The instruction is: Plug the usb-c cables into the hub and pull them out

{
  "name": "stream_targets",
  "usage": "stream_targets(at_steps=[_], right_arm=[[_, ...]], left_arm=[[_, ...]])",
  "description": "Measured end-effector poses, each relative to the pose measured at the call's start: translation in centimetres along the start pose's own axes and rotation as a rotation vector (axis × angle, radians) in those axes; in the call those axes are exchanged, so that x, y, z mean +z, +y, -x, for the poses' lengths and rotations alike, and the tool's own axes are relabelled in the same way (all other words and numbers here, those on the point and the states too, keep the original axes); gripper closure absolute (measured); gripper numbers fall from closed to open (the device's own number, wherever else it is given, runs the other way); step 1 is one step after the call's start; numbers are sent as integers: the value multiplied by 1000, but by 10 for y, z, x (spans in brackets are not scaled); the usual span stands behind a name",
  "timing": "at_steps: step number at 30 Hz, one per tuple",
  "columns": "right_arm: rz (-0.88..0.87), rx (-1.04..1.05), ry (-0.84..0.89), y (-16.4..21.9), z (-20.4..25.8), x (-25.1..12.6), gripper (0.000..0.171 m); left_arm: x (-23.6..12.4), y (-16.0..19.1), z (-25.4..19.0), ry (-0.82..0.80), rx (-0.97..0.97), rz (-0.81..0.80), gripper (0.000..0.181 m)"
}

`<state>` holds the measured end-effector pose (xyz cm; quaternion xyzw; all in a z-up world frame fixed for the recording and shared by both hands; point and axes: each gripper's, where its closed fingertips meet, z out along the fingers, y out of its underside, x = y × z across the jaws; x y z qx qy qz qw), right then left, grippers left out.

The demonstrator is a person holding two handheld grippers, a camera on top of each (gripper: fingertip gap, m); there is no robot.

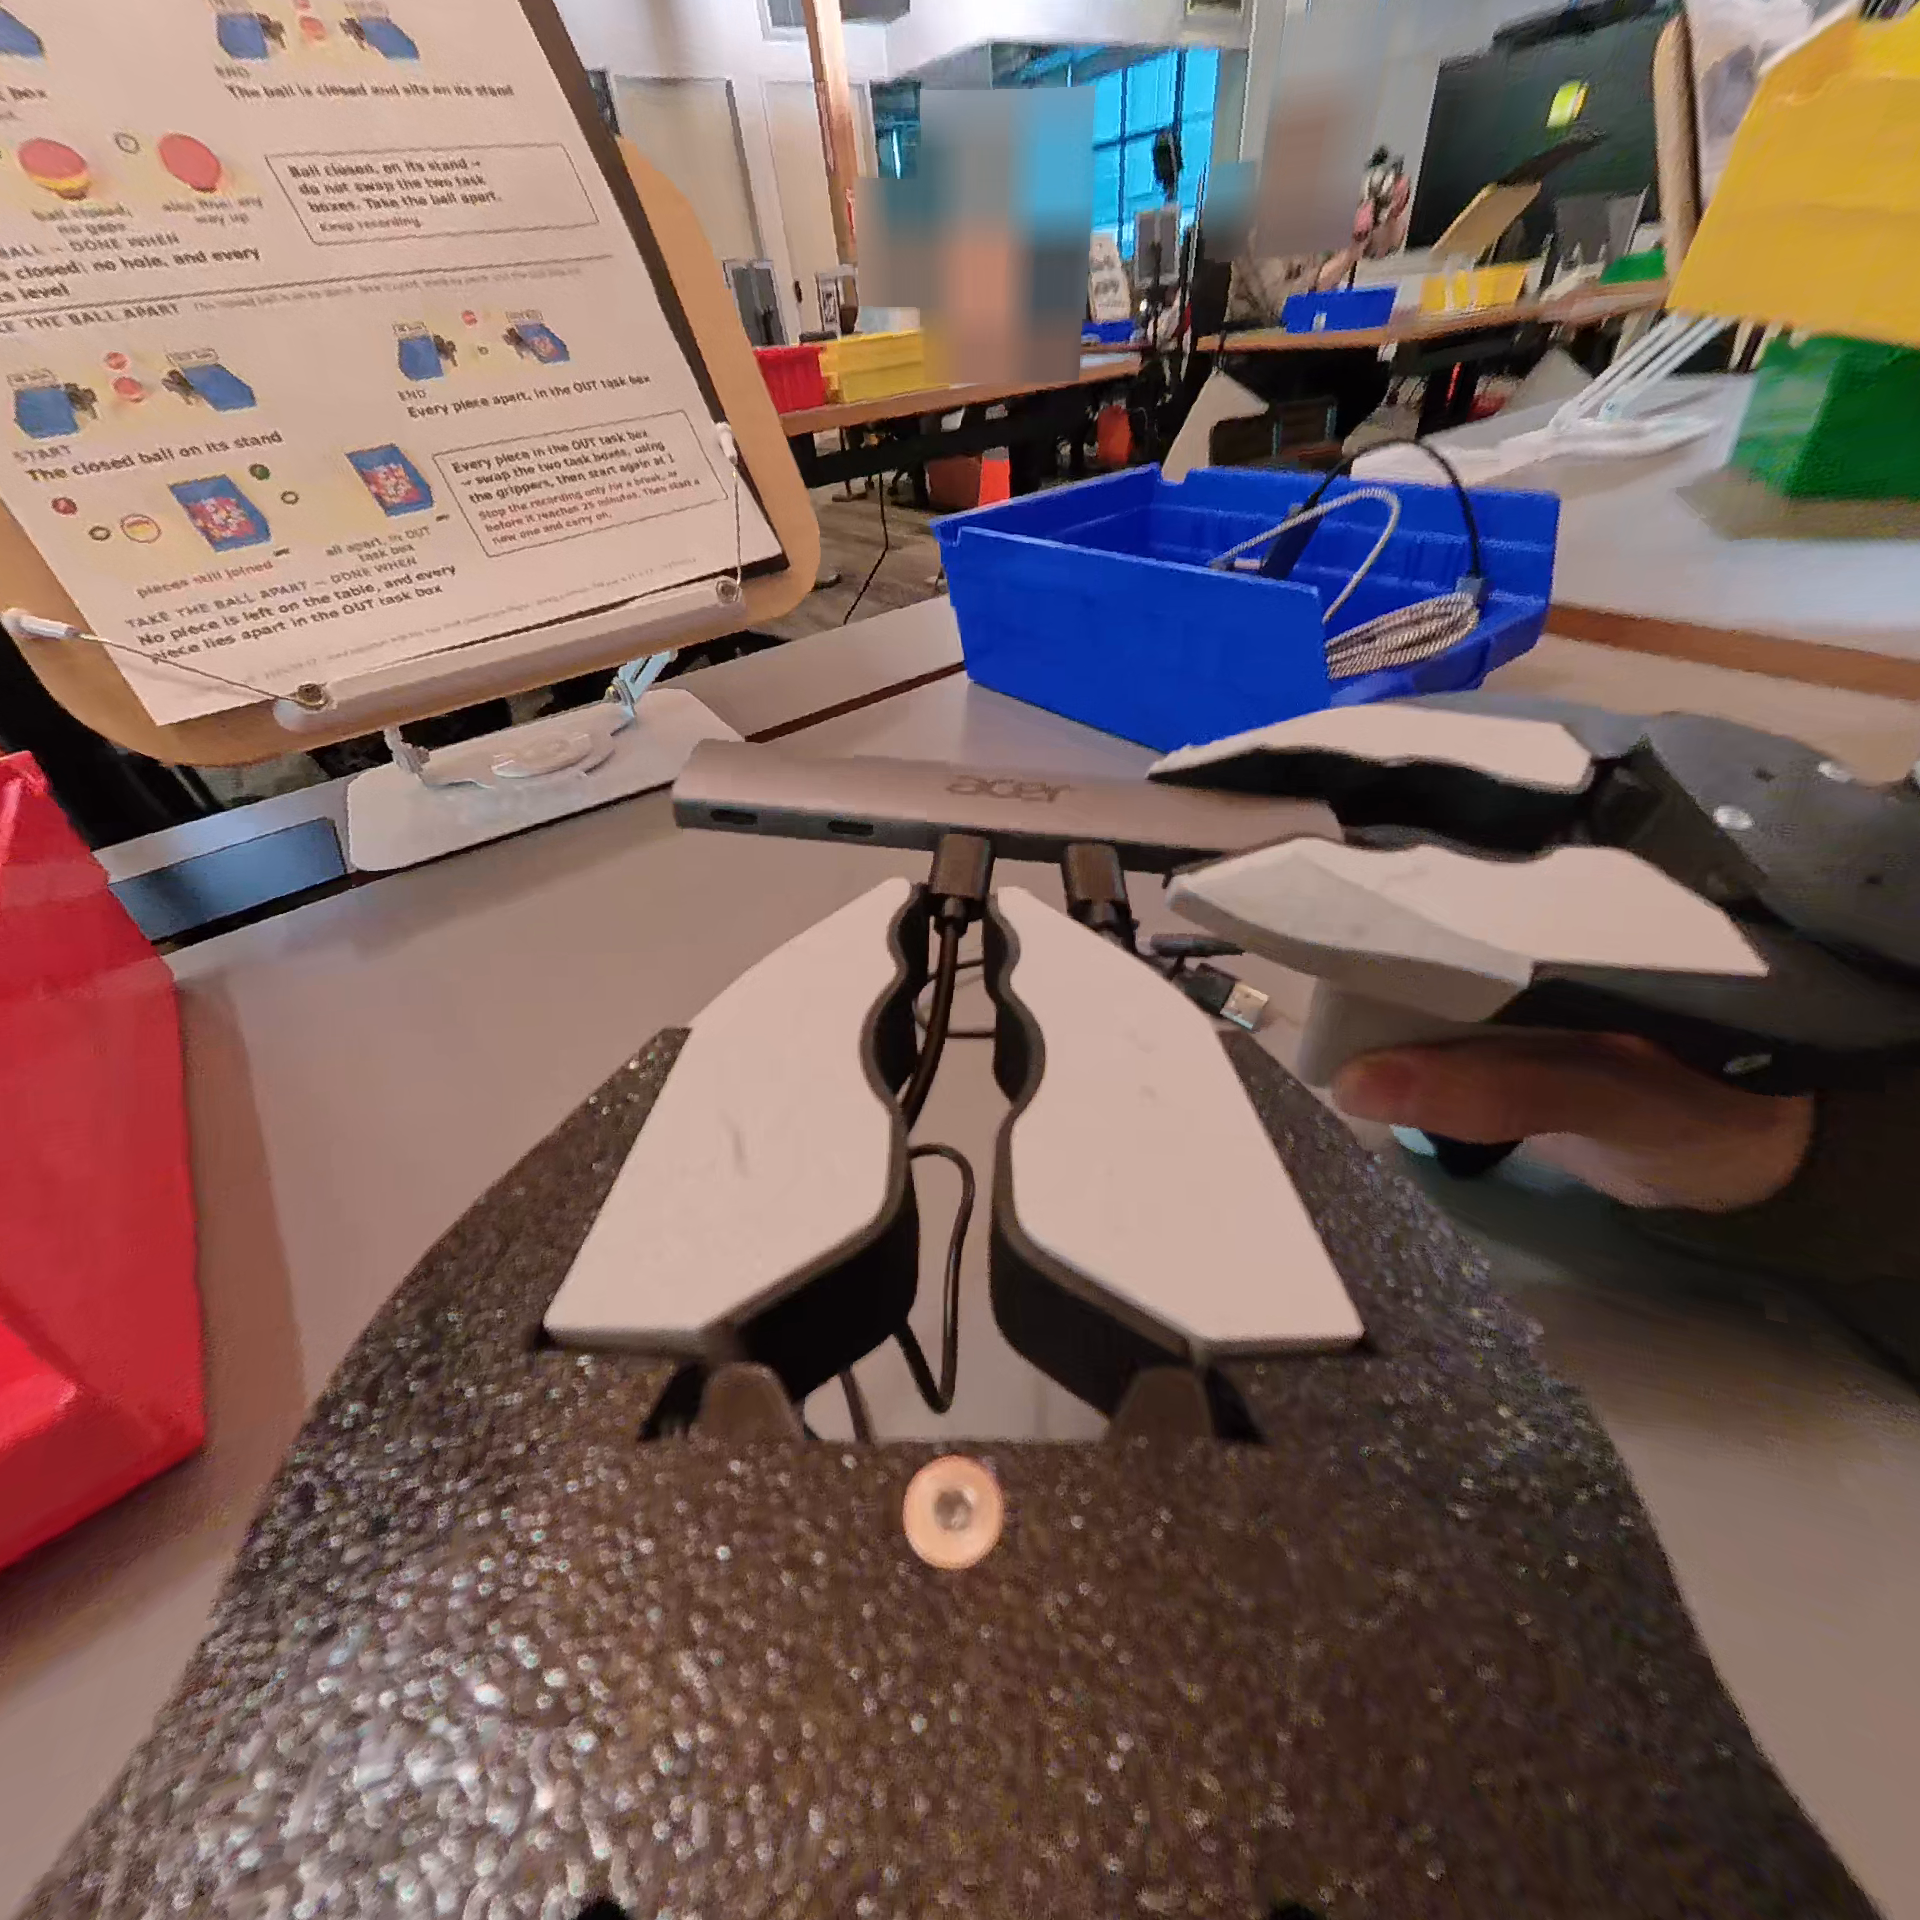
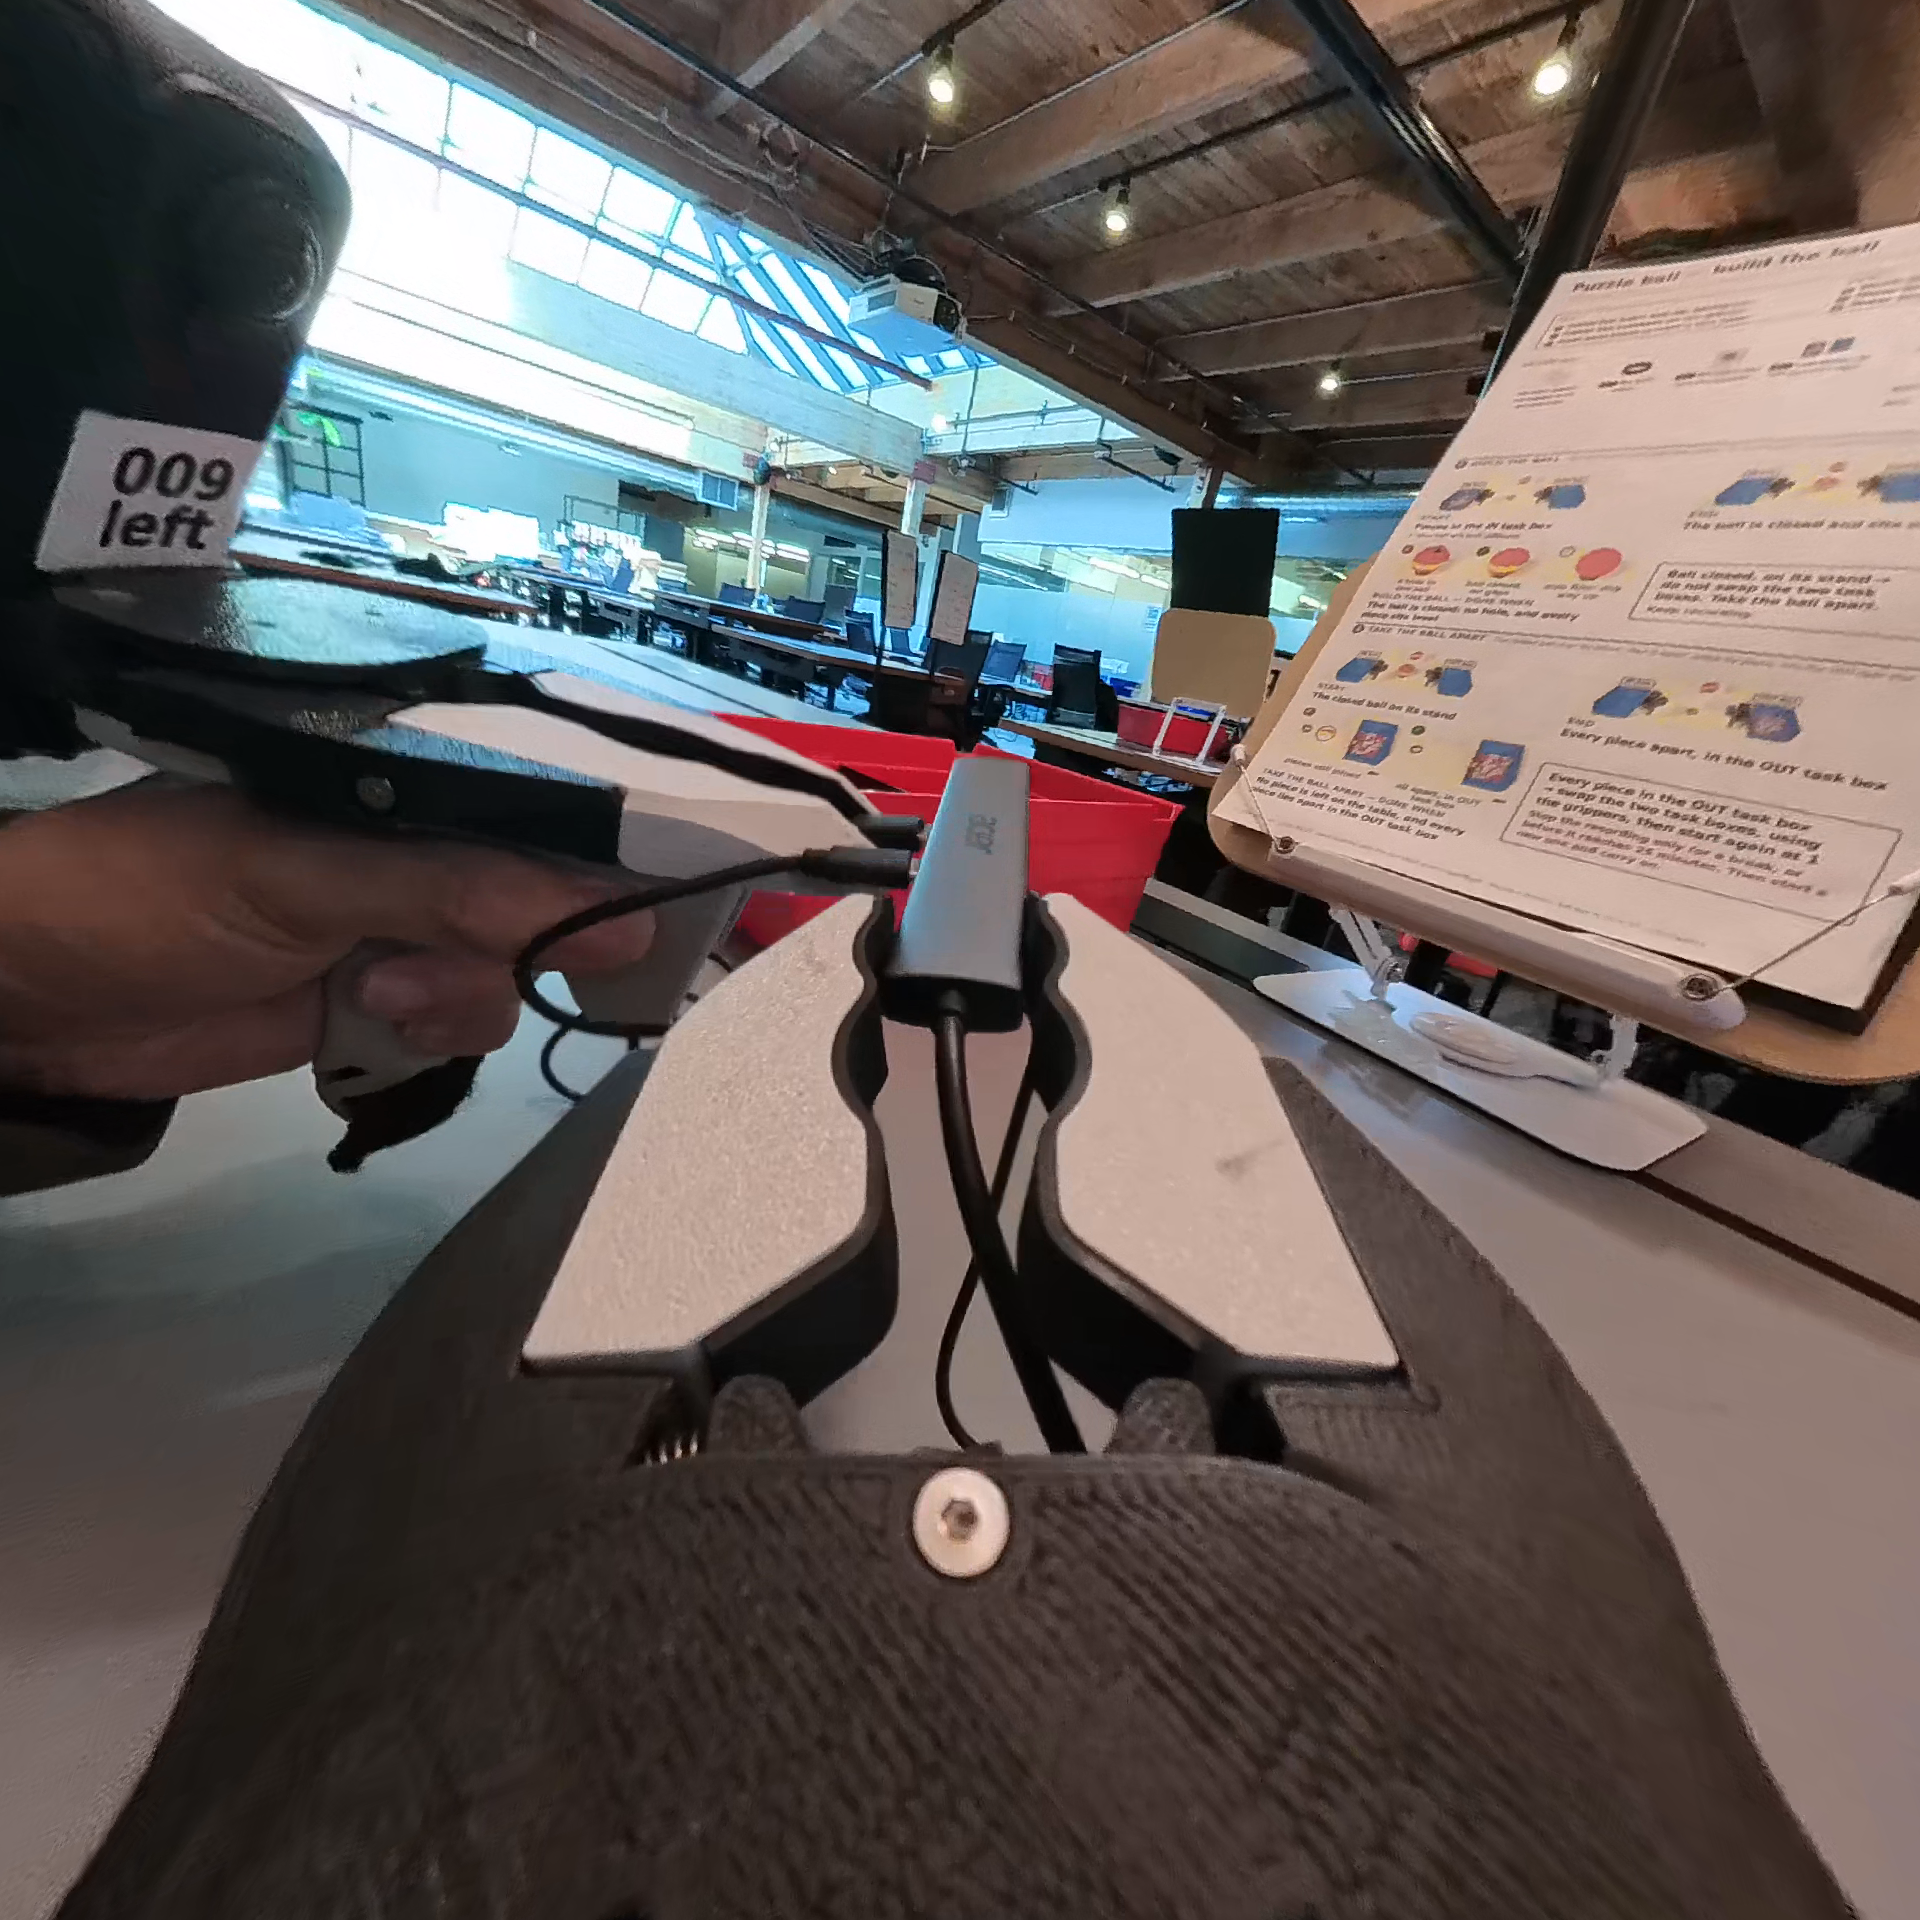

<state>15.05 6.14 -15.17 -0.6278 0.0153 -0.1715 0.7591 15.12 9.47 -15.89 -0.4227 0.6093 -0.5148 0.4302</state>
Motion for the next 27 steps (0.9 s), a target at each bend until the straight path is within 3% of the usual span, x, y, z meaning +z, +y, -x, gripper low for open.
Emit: stream_targets(at_steps=[7,17,27], right_arm=[[19,-44,32,2,-2,0,147],[10,4,7,1,-3,-1,147],[2,1,11,0,-3,-1,147]], left_arm=[[1,-3,1,-51,166,6,172],[-5,-12,-6,72,128,-89,166],[-1,1,-2,37,124,22,171]])
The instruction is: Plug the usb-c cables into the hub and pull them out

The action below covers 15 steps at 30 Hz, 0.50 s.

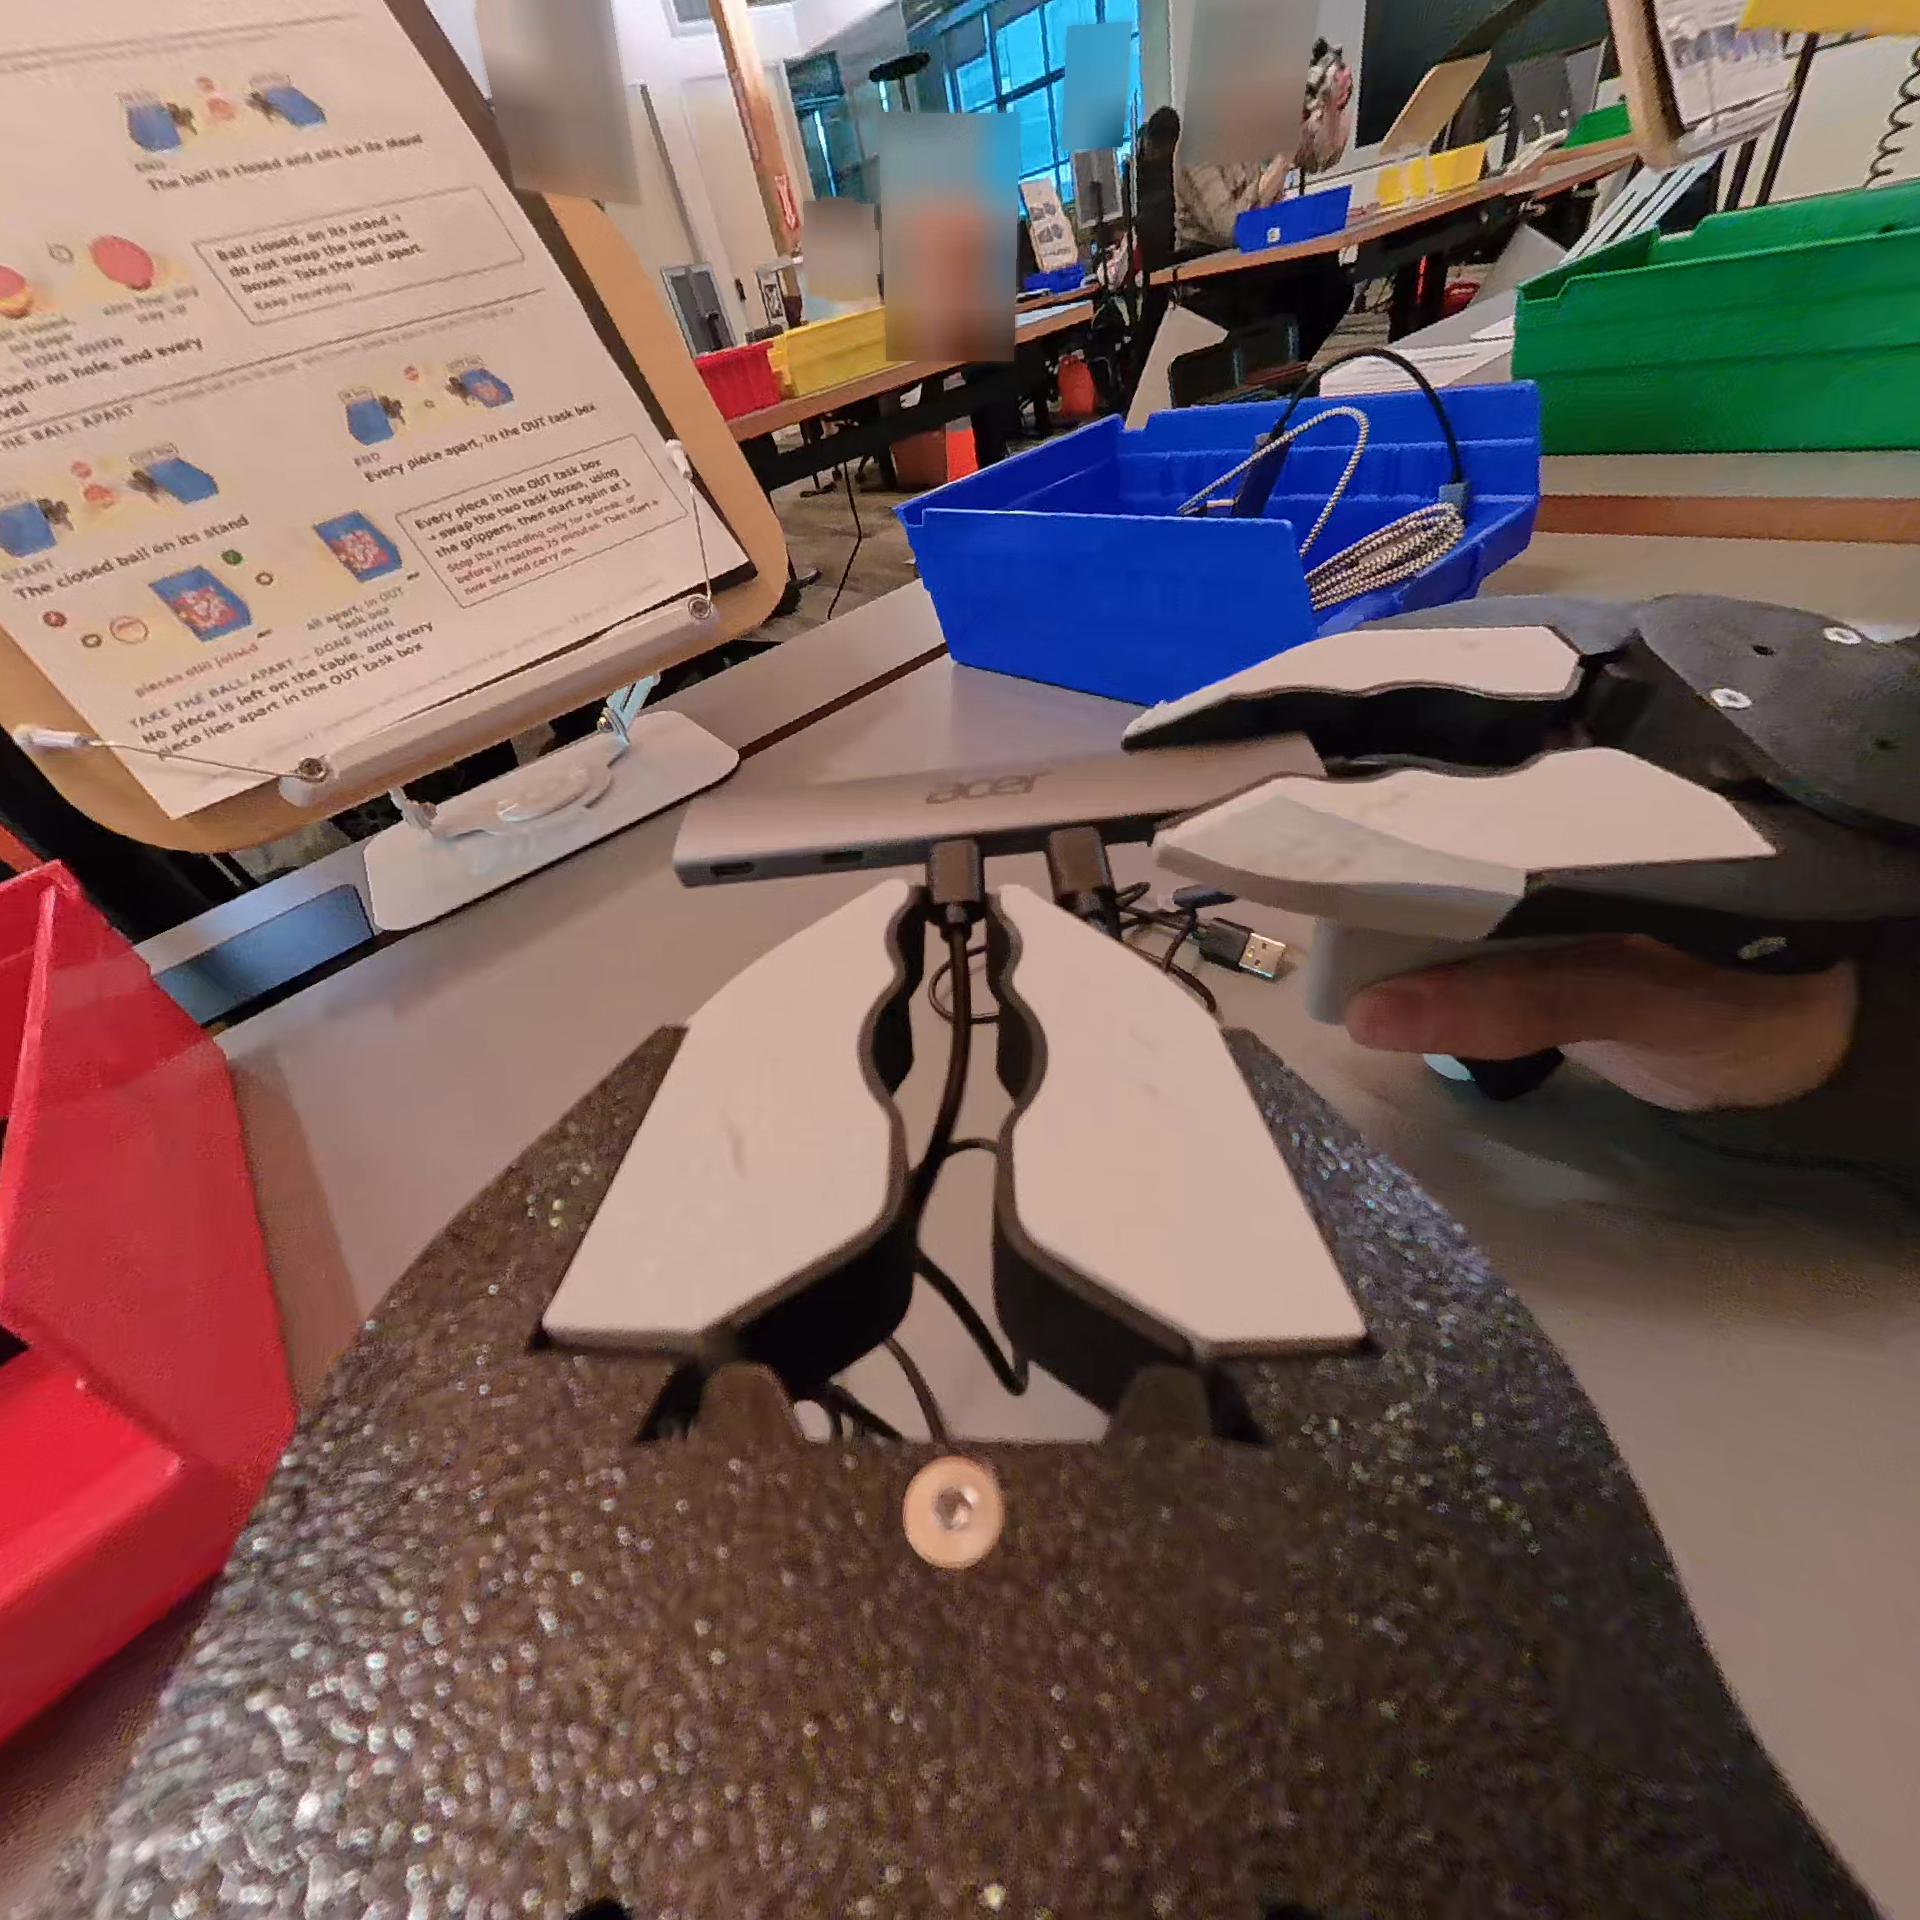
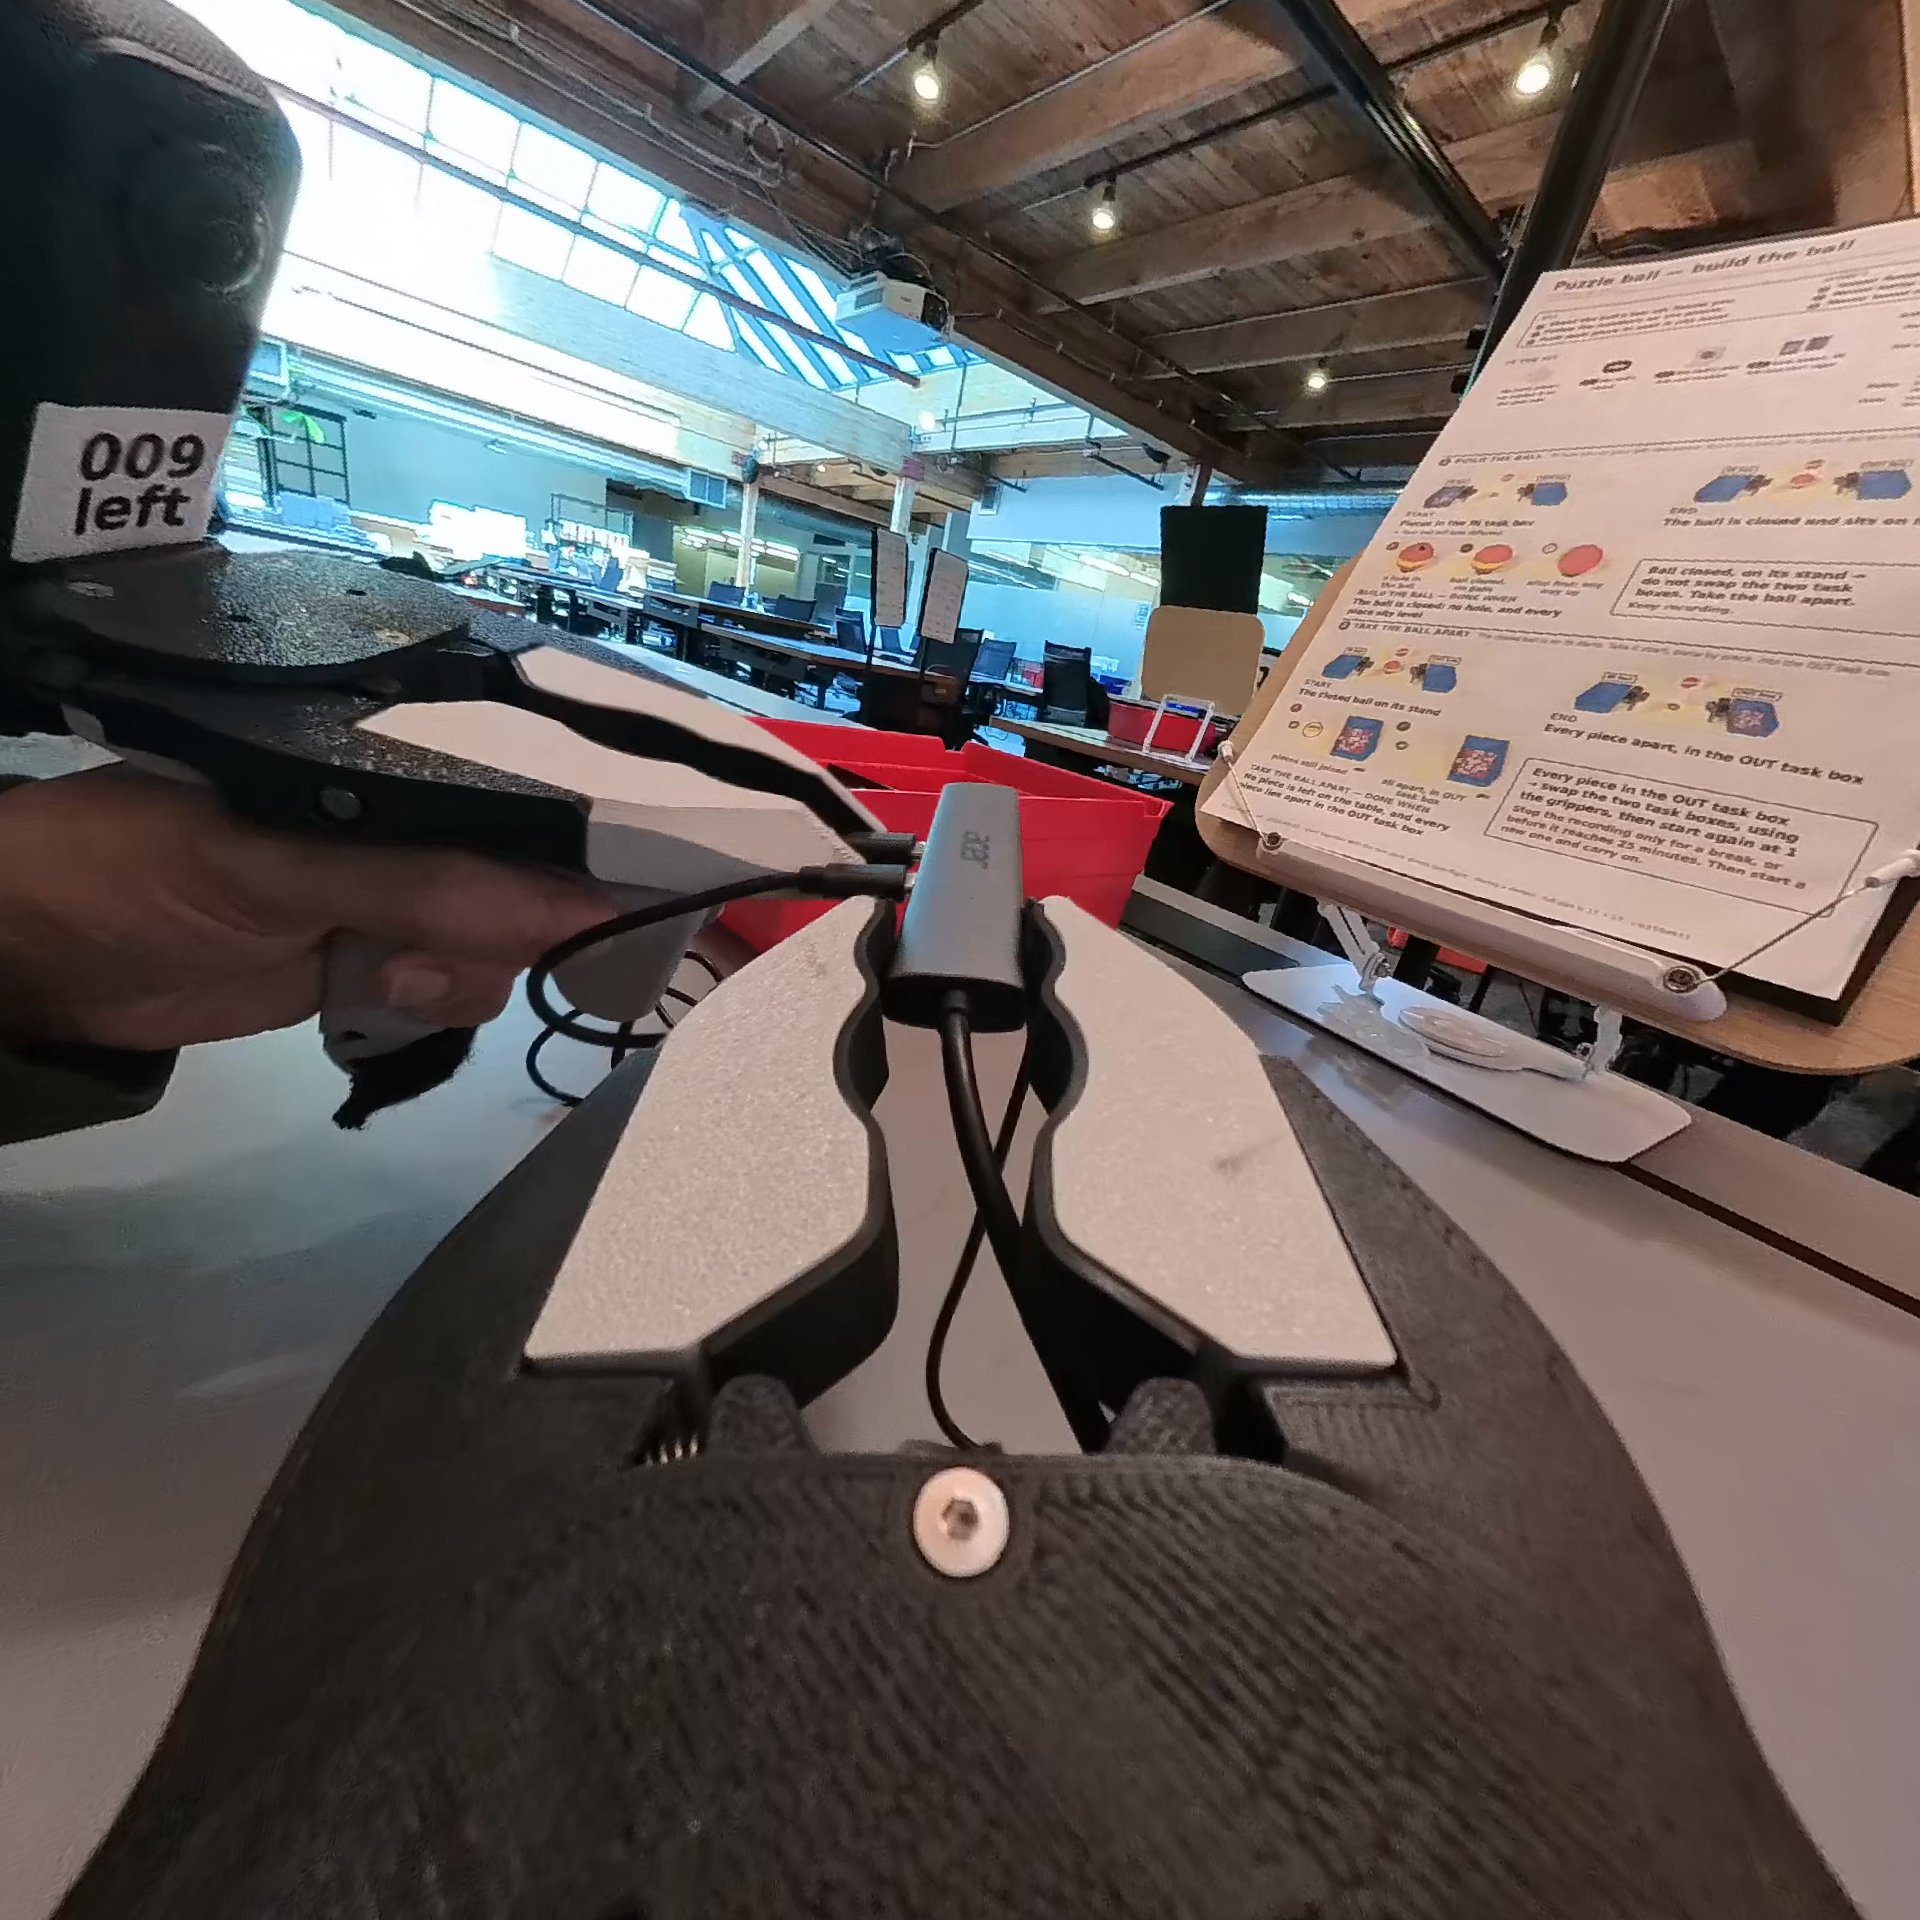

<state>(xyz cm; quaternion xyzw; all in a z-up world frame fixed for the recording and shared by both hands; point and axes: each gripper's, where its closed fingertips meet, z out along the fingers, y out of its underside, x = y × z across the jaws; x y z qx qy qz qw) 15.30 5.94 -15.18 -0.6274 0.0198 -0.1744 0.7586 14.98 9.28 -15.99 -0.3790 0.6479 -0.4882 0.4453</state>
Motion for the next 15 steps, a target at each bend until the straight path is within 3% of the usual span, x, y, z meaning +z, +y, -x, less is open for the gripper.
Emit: stream_targets(at_steps=[15], right_arm=[[-14,40,-13,-2,-1,0,147]], left_arm=[[-3,-12,-2,-104,136,-80,171]])
